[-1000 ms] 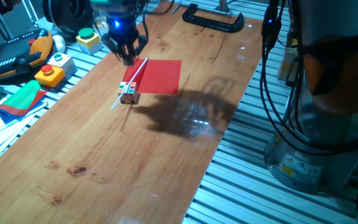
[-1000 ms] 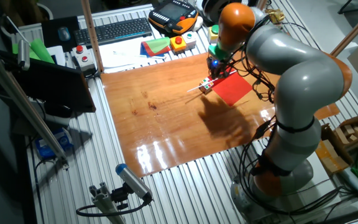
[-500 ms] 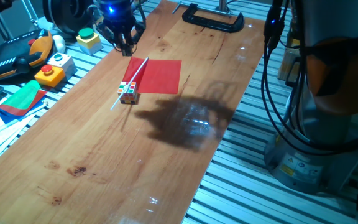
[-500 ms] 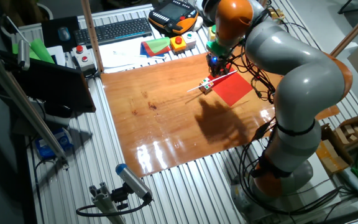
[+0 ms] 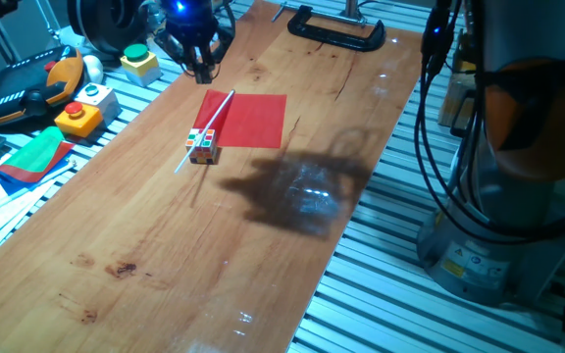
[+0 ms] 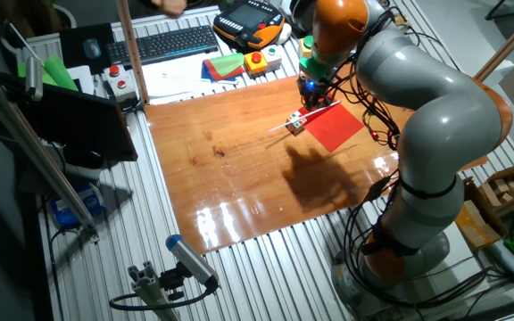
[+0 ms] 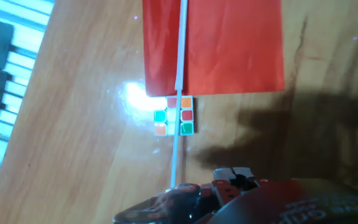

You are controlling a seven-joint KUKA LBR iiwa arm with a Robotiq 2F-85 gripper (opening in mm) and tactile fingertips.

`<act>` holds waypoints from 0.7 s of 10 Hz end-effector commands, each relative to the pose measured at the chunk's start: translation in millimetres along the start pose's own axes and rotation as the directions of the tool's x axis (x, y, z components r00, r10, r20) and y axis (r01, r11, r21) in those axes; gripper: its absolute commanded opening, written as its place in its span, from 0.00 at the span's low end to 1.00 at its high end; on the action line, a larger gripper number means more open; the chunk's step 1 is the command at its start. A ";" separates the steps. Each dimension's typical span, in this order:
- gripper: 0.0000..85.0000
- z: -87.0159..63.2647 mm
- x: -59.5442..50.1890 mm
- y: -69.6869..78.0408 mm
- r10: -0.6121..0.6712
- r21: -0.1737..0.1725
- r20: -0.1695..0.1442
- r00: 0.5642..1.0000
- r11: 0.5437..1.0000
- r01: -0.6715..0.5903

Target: Wave the flag

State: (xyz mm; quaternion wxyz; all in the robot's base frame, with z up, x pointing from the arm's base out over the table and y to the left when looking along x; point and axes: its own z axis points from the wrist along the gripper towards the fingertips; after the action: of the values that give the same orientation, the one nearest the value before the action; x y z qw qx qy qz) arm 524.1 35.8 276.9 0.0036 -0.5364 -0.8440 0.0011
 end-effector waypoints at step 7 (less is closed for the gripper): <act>0.01 -15.4 1.7 -12.2 -0.119 0.002 0.000 0.993 0.993 0.119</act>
State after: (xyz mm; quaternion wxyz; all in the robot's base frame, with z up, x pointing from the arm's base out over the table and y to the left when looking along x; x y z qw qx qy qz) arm 512.5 32.1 292.6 0.0043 -0.4848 -0.8746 0.0011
